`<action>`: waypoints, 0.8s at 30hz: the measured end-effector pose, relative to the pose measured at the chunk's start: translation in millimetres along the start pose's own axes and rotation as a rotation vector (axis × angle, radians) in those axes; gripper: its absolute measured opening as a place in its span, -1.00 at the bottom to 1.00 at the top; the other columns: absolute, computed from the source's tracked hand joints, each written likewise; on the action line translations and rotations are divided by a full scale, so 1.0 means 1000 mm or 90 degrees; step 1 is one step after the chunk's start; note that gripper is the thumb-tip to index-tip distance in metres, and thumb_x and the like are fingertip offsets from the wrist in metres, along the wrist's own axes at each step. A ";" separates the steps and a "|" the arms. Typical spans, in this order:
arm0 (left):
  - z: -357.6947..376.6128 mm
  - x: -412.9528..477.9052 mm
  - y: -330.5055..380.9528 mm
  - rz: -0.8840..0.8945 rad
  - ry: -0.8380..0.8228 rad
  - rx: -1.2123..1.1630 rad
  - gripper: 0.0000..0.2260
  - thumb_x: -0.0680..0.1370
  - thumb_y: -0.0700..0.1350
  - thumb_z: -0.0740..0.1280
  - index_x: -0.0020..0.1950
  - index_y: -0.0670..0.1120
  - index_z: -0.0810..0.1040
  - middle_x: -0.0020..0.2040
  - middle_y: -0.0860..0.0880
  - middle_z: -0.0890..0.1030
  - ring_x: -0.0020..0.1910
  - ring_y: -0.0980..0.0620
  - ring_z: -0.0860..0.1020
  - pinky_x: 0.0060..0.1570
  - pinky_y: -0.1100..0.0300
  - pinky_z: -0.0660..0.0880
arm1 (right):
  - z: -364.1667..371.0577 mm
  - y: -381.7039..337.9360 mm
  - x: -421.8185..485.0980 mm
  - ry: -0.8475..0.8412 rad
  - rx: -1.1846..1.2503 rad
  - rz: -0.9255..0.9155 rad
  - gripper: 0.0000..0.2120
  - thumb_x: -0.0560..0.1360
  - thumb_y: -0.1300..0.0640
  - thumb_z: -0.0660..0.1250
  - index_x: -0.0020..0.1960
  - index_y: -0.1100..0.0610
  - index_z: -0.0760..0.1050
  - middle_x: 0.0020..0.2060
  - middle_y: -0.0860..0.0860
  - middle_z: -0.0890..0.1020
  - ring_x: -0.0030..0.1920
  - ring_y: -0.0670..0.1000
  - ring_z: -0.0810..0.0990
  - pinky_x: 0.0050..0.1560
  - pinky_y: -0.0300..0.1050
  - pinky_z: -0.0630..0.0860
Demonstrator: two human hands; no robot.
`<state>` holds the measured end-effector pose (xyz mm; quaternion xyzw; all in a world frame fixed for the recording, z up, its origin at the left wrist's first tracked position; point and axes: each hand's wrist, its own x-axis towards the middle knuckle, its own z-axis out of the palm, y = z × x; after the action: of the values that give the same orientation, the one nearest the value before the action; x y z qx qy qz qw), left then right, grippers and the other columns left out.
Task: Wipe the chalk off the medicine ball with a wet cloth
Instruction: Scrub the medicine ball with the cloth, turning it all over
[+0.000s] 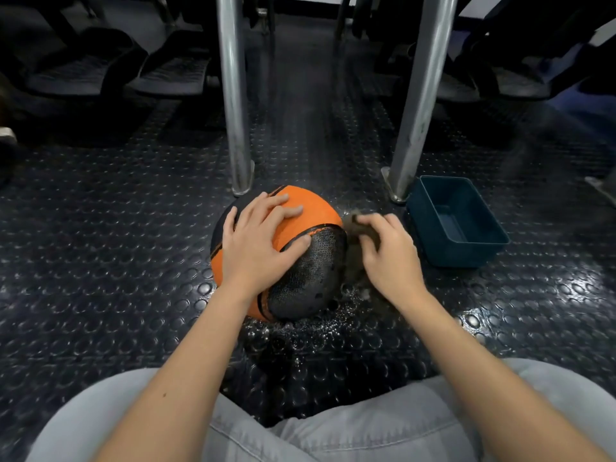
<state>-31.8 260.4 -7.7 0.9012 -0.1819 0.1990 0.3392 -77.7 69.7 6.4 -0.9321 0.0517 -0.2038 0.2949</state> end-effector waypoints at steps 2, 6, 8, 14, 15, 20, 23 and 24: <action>0.001 0.000 0.000 -0.003 0.002 0.011 -0.56 0.41 0.31 0.17 0.19 0.18 0.53 0.35 0.21 0.42 0.45 0.11 0.23 0.44 -0.03 -0.03 | 0.004 -0.018 -0.011 0.028 0.077 -0.126 -0.77 0.52 0.26 0.24 0.15 0.12 0.52 0.01 0.05 0.51 -0.04 0.08 0.55 -0.07 -0.08 0.46; 0.001 0.002 0.002 0.003 -0.014 0.011 -0.56 0.41 0.32 0.16 0.20 0.19 0.52 0.35 0.22 0.41 0.45 0.12 0.21 0.44 -0.01 -0.05 | 0.017 0.012 -0.008 -0.086 -0.025 0.042 -0.74 0.54 0.27 0.20 0.19 0.09 0.49 0.11 0.05 0.50 0.05 0.19 0.54 -0.03 -0.02 0.46; 0.002 0.001 0.001 0.008 -0.013 0.015 -0.56 0.41 0.31 0.16 0.20 0.19 0.51 0.35 0.22 0.41 0.45 0.12 0.21 0.44 -0.02 -0.05 | 0.010 0.024 0.001 -0.105 -0.075 0.130 -0.71 0.54 0.26 0.20 0.21 0.04 0.49 0.11 0.05 0.49 0.12 0.18 0.51 0.02 -0.02 0.42; 0.002 0.000 0.002 -0.016 0.006 0.023 -0.60 0.48 0.25 0.08 0.20 0.18 0.53 0.33 0.20 0.44 0.45 0.12 0.24 0.45 -0.03 -0.03 | 0.005 -0.027 -0.017 0.004 0.074 -0.119 -0.73 0.50 0.25 0.23 0.15 0.03 0.47 0.03 0.03 0.55 -0.01 0.11 0.56 -0.03 -0.01 0.50; 0.002 0.000 0.002 -0.016 0.005 0.022 -0.60 0.50 0.24 0.07 0.20 0.18 0.53 0.33 0.21 0.44 0.44 0.13 0.24 0.45 -0.03 -0.02 | 0.009 -0.029 -0.025 -0.021 0.039 -0.182 -0.76 0.49 0.21 0.20 0.13 0.01 0.46 0.00 0.04 0.54 -0.10 0.16 0.57 -0.16 0.06 0.55; 0.002 -0.001 0.002 -0.008 0.007 0.007 -0.65 0.51 0.22 0.11 0.18 0.18 0.54 0.32 0.22 0.44 0.44 0.12 0.25 0.45 -0.06 -0.01 | 0.011 0.008 -0.004 -0.055 -0.001 0.033 -0.77 0.51 0.24 0.24 0.12 0.05 0.52 0.03 0.05 0.56 0.02 0.18 0.55 -0.02 0.05 0.50; 0.004 0.000 0.002 -0.005 0.009 0.010 -0.64 0.51 0.22 0.11 0.18 0.18 0.54 0.32 0.21 0.45 0.44 0.12 0.26 0.45 -0.06 -0.01 | 0.000 -0.002 0.002 0.003 0.021 0.028 -0.76 0.50 0.25 0.27 0.13 0.06 0.55 -0.01 0.03 0.55 0.02 0.12 0.54 -0.04 -0.05 0.43; 0.005 -0.001 0.001 -0.006 0.009 0.017 -0.64 0.51 0.22 0.10 0.18 0.17 0.54 0.32 0.21 0.45 0.44 0.12 0.26 0.45 -0.06 0.00 | -0.002 -0.015 -0.003 0.037 0.066 -0.042 -0.77 0.49 0.25 0.28 0.11 0.07 0.56 -0.04 0.03 0.55 -0.02 0.09 0.55 -0.06 -0.06 0.45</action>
<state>-31.8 256.4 -10.5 0.9051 -0.1723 0.2062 0.3295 -81.2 81.1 15.4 -0.9105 0.0191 -0.2427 0.3343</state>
